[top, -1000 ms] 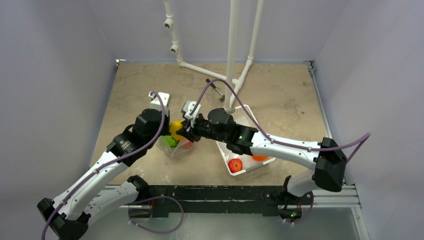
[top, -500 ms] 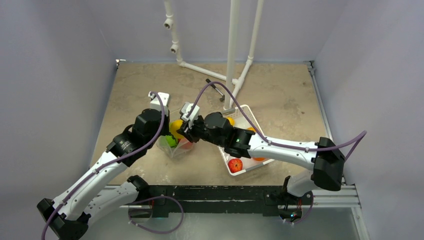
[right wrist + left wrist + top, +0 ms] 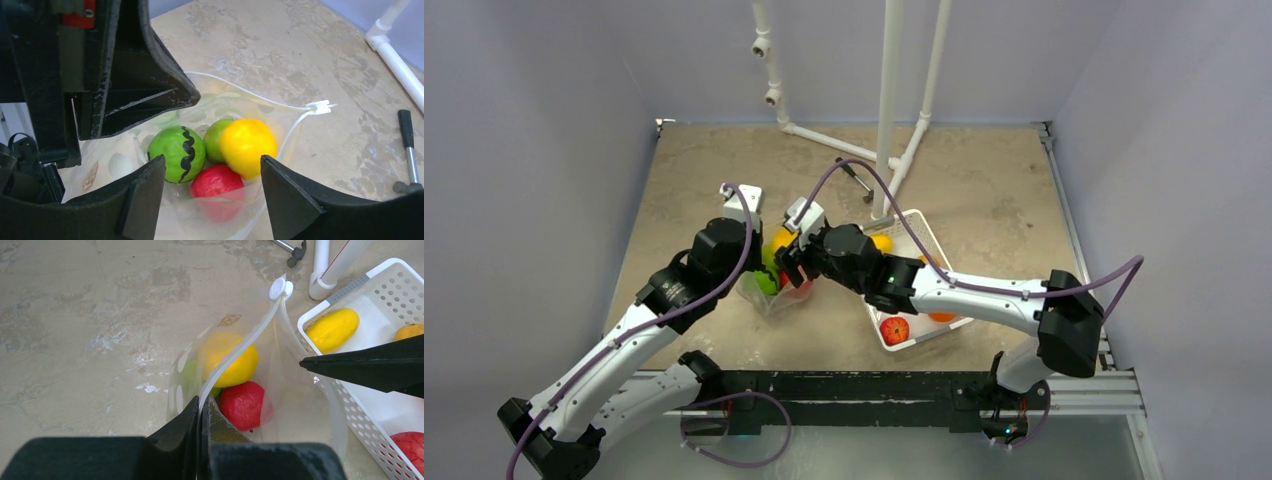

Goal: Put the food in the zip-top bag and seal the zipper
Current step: Place the fake fruit in the zipper food storage bag, then pick up the fake fruit from the bin.

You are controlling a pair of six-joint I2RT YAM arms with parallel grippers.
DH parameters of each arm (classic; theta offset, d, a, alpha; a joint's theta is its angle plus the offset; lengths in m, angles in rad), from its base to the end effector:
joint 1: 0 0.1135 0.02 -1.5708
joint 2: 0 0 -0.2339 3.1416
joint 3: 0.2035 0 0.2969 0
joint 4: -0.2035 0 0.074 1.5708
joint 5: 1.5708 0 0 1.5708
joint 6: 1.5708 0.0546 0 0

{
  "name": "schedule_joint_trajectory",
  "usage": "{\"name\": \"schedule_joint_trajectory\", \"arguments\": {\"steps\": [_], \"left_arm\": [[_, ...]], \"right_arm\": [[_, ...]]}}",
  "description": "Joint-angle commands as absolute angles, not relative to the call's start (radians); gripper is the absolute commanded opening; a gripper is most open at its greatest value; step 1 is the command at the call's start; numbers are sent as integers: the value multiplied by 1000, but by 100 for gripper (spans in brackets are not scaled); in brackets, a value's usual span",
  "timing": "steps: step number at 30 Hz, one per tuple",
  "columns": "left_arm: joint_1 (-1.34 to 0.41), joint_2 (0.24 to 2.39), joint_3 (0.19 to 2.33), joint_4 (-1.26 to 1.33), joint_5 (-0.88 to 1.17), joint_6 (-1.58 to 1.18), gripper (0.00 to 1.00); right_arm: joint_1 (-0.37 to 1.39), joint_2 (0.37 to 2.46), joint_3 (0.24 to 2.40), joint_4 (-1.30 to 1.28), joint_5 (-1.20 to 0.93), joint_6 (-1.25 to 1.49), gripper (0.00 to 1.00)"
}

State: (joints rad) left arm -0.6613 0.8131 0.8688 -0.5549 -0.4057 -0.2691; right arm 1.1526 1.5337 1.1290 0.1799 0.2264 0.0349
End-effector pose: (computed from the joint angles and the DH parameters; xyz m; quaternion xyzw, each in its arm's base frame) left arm 0.2147 -0.1398 0.3001 0.0632 0.8461 -0.0695 0.5246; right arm 0.1843 0.3845 0.2595 -0.3522 0.6961 0.2733 0.5628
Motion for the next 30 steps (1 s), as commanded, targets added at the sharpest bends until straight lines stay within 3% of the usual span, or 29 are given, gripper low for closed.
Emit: {"name": "schedule_joint_trajectory", "arguments": {"steps": [1,10,20,30], "left_arm": [[-656,796,869,-512,-416,-268,0],[-656,794,868,-512,-416,-268,0],[-656,790,867,-511,-413,-268,0],[-655,790,868,-511,-410,-270,0]], "right_arm": [[1153,1479,1172,206,304,87,71],[1152,1319,1142,153,495,197,77],[1138,1243,1170,-206,644,581,86],[1087,1204,1118,-500,657,967,87]]}}
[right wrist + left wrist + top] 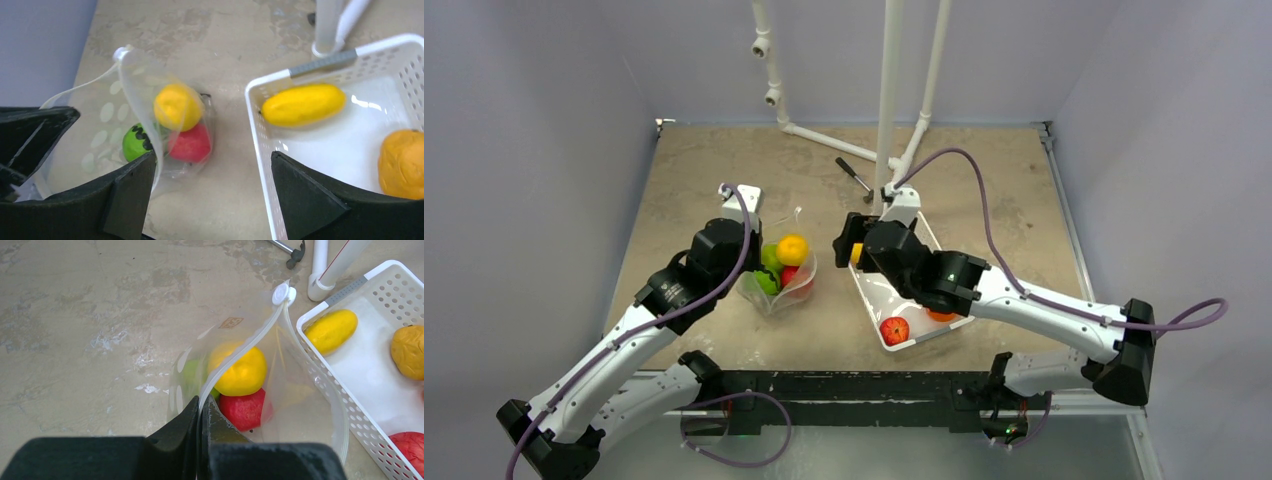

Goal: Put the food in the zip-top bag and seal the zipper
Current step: Pick up the fake fruit from the bin.

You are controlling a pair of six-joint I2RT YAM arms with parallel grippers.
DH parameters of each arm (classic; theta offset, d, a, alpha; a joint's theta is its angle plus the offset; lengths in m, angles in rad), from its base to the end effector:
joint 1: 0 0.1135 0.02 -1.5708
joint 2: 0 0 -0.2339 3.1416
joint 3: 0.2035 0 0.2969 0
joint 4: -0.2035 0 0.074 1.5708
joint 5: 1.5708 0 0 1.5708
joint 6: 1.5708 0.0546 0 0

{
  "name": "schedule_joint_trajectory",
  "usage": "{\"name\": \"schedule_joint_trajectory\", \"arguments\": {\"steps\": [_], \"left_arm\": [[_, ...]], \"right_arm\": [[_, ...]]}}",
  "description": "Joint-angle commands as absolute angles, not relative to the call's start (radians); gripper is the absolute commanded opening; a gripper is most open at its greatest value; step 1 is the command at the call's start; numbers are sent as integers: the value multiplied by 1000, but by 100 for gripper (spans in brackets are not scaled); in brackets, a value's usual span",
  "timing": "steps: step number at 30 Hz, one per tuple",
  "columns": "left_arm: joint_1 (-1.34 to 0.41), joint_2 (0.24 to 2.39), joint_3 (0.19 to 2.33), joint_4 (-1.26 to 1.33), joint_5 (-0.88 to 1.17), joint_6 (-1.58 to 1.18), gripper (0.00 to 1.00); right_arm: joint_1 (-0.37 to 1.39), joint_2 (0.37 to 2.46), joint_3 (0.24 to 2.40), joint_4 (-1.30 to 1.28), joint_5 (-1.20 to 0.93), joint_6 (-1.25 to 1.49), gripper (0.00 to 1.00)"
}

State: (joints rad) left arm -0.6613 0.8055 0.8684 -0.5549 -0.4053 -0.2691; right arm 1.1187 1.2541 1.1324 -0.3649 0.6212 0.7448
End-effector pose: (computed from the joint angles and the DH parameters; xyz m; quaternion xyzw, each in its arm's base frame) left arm 0.2136 -0.1389 0.3017 0.0624 0.8445 -0.0714 0.5271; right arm 0.1805 0.2989 0.3047 0.0033 0.8307 0.2382 0.5031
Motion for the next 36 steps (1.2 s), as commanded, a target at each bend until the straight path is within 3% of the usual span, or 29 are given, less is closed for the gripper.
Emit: {"name": "schedule_joint_trajectory", "arguments": {"steps": [1,9,23,36], "left_arm": [[-655,790,867,-510,-410,-270,0],[-655,793,867,-509,-407,-270,0],[-655,790,867,-509,-405,-270,0],[-656,785,866,-509,-408,-270,0]], "right_arm": [[1081,1201,1108,-513,654,1003,87],[999,1250,1075,-548,601,1185,88],[846,1331,919,-256,457,1258,92],[762,1422,857,-89,374,1335,85]]}}
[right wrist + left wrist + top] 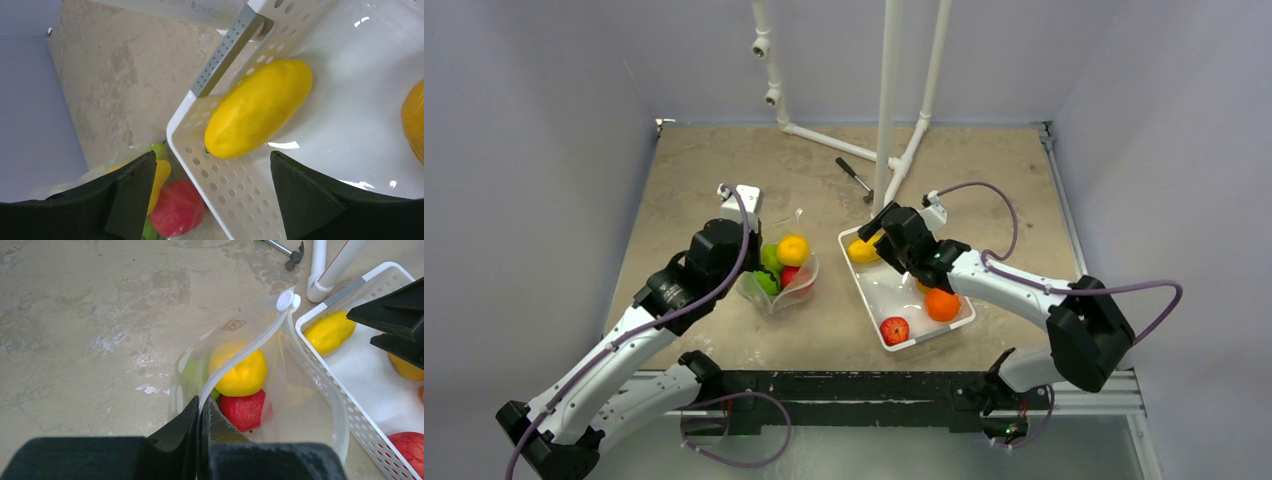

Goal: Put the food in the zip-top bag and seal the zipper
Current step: Pick up the fake fruit from the bin.

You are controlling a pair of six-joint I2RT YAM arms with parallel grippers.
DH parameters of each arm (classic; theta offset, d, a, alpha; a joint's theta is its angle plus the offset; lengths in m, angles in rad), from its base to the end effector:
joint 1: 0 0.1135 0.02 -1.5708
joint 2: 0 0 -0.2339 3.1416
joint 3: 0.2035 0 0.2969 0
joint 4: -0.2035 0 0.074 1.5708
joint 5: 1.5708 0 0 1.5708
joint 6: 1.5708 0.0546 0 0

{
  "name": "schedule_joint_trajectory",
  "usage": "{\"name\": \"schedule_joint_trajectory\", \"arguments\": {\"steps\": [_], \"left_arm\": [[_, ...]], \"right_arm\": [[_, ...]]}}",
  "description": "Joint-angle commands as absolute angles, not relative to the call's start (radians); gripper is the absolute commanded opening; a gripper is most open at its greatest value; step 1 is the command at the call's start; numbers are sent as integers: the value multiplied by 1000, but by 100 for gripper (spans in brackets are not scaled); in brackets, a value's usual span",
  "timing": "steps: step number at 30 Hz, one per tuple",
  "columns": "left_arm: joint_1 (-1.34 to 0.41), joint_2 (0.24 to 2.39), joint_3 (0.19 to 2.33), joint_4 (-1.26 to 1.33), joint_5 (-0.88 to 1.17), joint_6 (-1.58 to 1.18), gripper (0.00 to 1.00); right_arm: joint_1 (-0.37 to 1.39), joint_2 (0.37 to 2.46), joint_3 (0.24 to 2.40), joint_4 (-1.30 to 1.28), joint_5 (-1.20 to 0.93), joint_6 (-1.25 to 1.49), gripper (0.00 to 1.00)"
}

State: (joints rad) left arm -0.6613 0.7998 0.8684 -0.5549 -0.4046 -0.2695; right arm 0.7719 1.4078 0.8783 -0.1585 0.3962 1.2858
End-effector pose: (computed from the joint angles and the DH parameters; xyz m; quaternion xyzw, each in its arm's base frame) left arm 0.2127 -0.1383 0.3030 0.0616 0.8432 -0.0731 0.5290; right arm 0.2722 0.2356 0.1702 0.3066 0.8360 0.2670 0.3685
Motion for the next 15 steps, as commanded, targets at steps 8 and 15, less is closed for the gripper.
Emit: {"name": "schedule_joint_trajectory", "arguments": {"steps": [8,15], "left_arm": [[-656,784,865,-508,-407,-270,0],[-656,788,866,-509,-408,-270,0]], "right_arm": [[739,1449,794,-9,342,1351,83],[719,1506,774,60,308,1347,82]]}}
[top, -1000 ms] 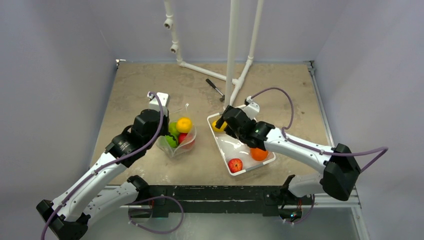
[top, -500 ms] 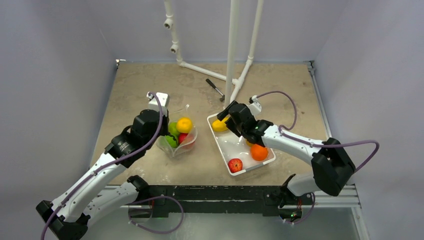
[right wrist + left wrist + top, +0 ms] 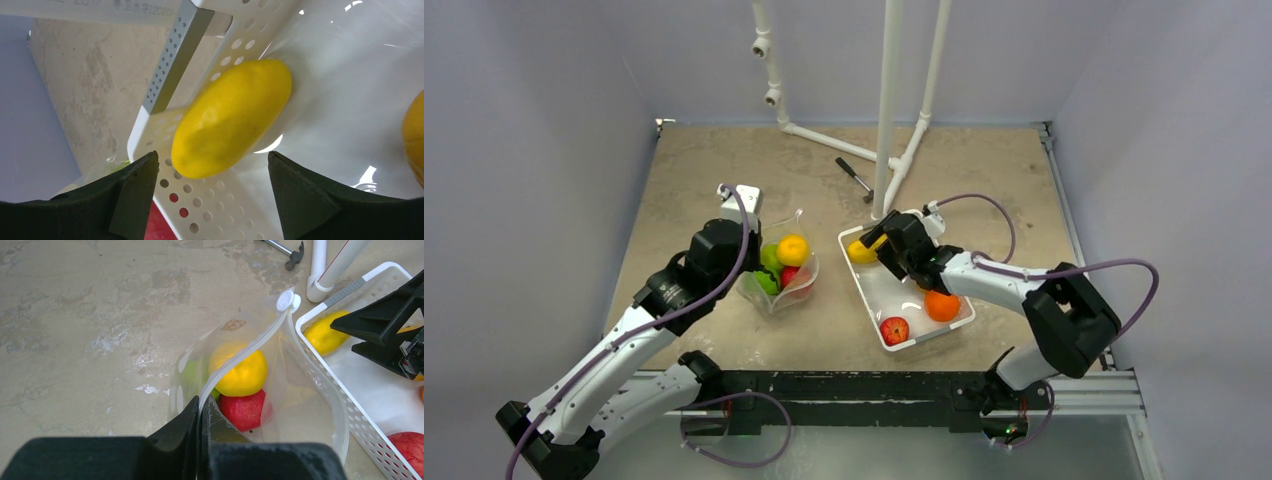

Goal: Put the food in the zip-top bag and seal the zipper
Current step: Pick up the fake fruit from the bin.

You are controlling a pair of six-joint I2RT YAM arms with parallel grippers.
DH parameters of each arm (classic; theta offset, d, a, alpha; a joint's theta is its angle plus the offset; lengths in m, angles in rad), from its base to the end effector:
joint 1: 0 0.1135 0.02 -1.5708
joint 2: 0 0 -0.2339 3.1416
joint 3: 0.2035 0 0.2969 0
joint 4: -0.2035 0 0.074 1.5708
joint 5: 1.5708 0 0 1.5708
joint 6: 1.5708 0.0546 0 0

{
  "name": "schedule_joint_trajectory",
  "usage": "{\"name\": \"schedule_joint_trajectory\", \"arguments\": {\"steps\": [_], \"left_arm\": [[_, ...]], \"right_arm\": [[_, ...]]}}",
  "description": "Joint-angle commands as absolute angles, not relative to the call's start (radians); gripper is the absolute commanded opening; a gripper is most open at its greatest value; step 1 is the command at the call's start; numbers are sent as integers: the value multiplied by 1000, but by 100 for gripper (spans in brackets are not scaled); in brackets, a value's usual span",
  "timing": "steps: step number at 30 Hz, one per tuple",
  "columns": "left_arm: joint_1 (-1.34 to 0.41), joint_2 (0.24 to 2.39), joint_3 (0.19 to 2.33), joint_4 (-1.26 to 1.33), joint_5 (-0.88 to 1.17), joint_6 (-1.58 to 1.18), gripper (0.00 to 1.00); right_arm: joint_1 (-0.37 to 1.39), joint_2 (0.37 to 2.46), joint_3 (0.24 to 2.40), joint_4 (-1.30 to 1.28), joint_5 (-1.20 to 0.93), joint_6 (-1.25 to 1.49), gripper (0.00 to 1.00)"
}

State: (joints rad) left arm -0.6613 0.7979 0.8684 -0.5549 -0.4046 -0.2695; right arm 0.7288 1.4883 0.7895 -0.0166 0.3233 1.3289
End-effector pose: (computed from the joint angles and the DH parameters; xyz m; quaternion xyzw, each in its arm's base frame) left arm 0.2124 -0.1381 0.3035 0.0614 0.8428 -0.0735 0.5297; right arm 0.2778 0.2247 0.1230 0.3292 0.8382 0.2752 0.3366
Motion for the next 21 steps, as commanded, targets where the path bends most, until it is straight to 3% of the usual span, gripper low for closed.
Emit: {"name": "schedule_joint_trajectory", "arguments": {"steps": [1,21], "left_arm": [[-655,790,865,-509,-408,-270,0],[-655,795,864,-508,-410,-270,0]], "right_arm": [[715,1511,770,69,306,1348,82],[672,1614,733,227,258,1380,79]]}}
